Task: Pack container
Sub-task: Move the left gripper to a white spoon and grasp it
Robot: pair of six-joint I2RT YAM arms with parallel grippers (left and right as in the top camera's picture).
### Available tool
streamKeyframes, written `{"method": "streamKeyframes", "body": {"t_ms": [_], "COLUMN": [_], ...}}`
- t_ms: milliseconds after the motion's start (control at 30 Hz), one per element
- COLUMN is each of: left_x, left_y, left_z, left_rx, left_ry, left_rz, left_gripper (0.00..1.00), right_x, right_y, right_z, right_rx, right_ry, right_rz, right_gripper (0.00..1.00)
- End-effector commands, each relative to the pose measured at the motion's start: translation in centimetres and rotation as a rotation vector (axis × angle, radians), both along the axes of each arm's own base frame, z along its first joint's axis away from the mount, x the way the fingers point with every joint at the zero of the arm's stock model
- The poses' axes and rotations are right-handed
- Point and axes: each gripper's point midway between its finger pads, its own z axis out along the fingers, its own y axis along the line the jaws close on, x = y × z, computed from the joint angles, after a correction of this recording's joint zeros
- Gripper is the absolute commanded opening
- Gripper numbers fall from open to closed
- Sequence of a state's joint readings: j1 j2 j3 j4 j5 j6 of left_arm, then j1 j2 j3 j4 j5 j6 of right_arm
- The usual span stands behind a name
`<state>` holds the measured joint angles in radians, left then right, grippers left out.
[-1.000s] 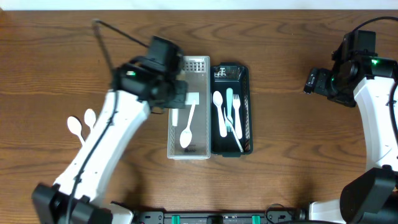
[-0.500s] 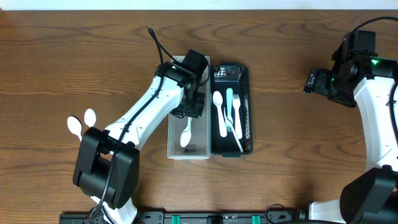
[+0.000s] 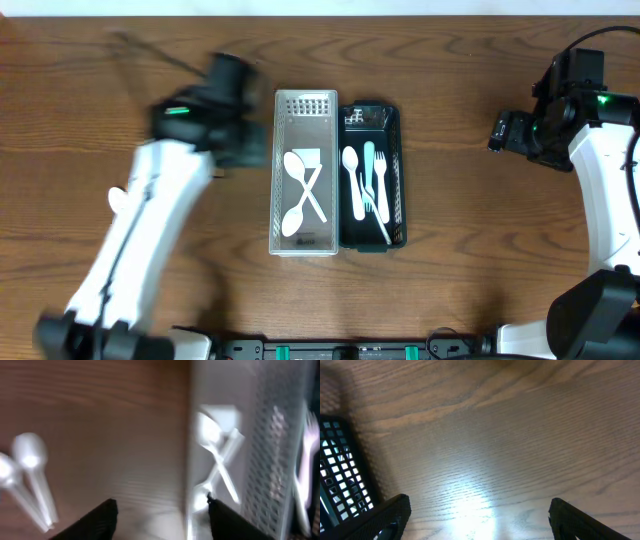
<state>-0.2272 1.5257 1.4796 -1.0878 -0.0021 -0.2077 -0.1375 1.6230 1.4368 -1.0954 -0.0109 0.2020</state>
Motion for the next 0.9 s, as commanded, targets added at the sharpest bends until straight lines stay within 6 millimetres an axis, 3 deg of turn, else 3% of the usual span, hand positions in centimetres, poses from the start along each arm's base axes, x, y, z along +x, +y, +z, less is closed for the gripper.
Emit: {"method": "streamKeyframes", "body": {"t_ms": [0, 100, 200, 333, 633, 867], "left_x": [-0.2, -1.0, -1.7, -2.3, -3.4, -4.0], "left_y": [6.8, 11.2, 14.4, 17.0, 17.5, 17.3], "left_z": [1.5, 0.7, -1.1, -4.7, -13.2, -16.8], "left_rx": [0.036, 0.004, -0.018, -0.023, -0.031, -0.032], "left_ry": [-0.025, 0.015, 0.057, 0.11, 0.249, 0.325], "left_rz": [0.197, 0.339, 0.443, 0.527, 0.55, 0.535], "left_gripper": [0.72, 0.84, 0.85, 0.85, 0.86, 0.86], "right_x": [0.0, 0.1, 0.1, 0.1, 0.0, -0.1], "right_y": [0.1, 0.1, 0.1, 0.1, 0.1, 0.1], "right_z": [-0.3, -0.2, -0.2, -0.2, -0.3, -0.3], "right_rx": [-0.001, -0.001, -0.001, -0.002, -0.003, -0.005], "right_ry": [0.007, 0.005, 0.005, 0.005, 0.006, 0.014], "right_rz": [0.018, 0.018, 0.018, 0.02, 0.026, 0.036], "right_gripper": [0.92, 0.92, 0.92, 0.92, 0.92, 0.92]}}
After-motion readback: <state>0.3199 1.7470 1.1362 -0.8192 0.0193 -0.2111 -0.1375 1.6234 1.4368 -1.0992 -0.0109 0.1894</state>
